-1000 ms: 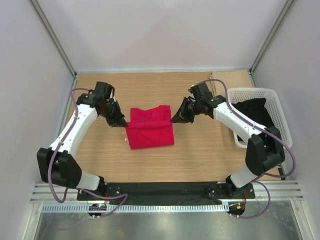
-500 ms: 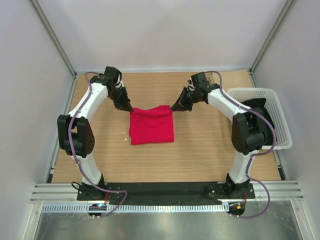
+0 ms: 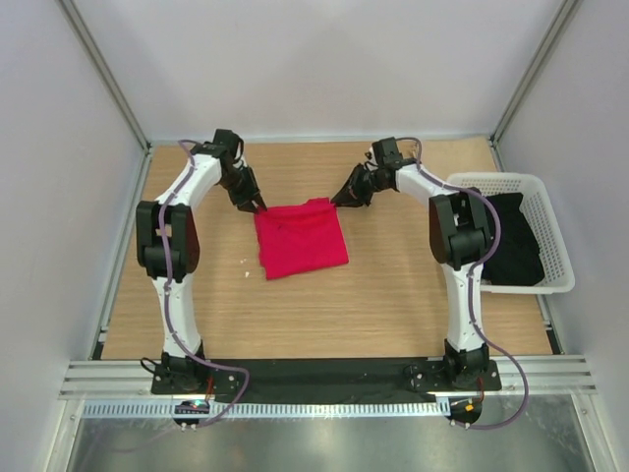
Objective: Fold and stack the t-shirts
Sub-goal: Fold the tshirt
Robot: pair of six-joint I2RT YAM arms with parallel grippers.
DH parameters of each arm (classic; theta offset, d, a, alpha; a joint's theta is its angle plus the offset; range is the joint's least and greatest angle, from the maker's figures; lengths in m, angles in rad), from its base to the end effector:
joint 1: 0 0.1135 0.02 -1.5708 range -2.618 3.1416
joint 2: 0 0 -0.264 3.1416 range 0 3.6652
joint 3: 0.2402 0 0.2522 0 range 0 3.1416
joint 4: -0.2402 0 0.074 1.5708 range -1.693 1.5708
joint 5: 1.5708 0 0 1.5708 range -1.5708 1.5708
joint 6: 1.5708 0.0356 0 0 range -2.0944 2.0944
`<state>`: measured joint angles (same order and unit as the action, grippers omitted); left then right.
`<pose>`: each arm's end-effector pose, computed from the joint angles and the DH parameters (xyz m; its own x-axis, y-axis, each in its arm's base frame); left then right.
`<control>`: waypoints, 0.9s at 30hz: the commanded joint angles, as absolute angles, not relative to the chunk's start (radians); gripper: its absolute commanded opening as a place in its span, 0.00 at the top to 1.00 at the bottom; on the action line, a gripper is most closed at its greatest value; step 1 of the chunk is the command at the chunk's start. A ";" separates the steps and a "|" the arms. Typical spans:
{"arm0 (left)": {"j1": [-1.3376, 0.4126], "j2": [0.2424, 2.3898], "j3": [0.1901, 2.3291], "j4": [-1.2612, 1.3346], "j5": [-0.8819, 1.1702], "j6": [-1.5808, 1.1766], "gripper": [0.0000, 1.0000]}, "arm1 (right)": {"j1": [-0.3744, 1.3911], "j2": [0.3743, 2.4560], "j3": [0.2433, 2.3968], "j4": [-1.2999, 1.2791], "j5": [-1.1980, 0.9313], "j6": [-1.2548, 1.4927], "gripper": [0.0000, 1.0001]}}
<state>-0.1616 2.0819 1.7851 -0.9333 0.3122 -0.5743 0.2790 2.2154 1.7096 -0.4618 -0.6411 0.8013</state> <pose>0.4295 -0.0811 0.2278 -0.9192 -0.3739 -0.1233 -0.2917 0.8571 -0.4246 0.4557 0.1527 0.1739 -0.9436 0.3285 -0.0409 0.1881 0.6339 0.7501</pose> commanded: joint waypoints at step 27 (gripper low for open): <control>-0.087 1.942 1.496 -0.489 0.584 -0.686 0.70 | 0.256 2.275 1.812 -0.333 -0.811 0.678 0.86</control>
